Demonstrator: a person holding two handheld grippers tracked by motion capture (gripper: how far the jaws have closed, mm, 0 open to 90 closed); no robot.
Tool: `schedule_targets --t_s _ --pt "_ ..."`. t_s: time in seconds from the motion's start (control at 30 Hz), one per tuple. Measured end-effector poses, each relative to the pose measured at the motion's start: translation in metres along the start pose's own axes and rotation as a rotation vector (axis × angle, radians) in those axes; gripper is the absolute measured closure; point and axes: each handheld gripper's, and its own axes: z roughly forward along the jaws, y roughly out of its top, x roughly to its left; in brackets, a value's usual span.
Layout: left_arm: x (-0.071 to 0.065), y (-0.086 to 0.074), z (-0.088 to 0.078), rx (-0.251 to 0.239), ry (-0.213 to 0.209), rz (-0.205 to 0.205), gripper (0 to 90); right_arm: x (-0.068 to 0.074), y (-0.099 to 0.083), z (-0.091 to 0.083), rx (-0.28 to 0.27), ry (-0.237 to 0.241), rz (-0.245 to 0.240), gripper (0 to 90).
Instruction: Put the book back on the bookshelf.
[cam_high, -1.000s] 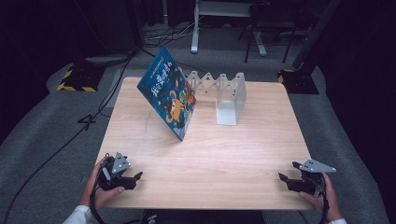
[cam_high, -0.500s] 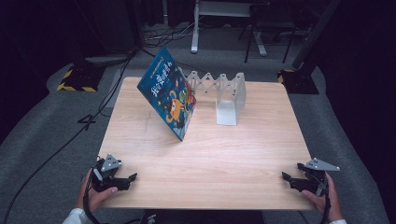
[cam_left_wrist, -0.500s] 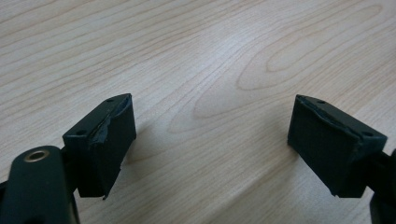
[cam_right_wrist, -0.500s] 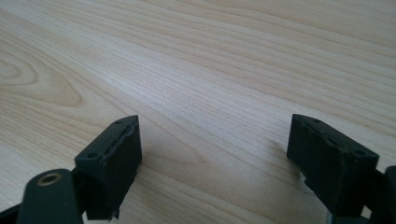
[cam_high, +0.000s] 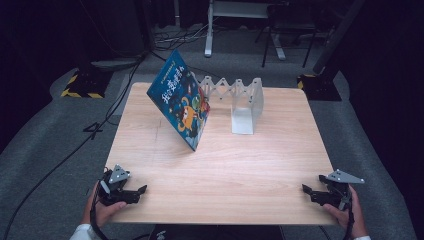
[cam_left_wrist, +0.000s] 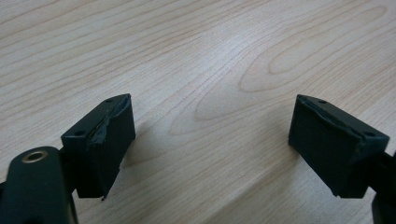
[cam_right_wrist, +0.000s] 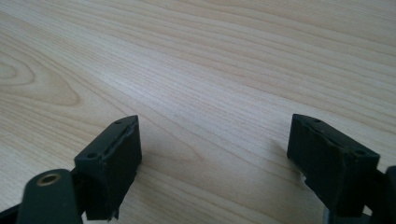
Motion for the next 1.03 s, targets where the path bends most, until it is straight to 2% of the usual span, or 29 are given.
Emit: schedule_targets --t_s 1.03 --pt "0.0010 0.0005 0.0003 0.002 0.017 -0.017 15.0 0.0001 -0.0001 0.0000 0.001 -0.003 0.002 17.4"
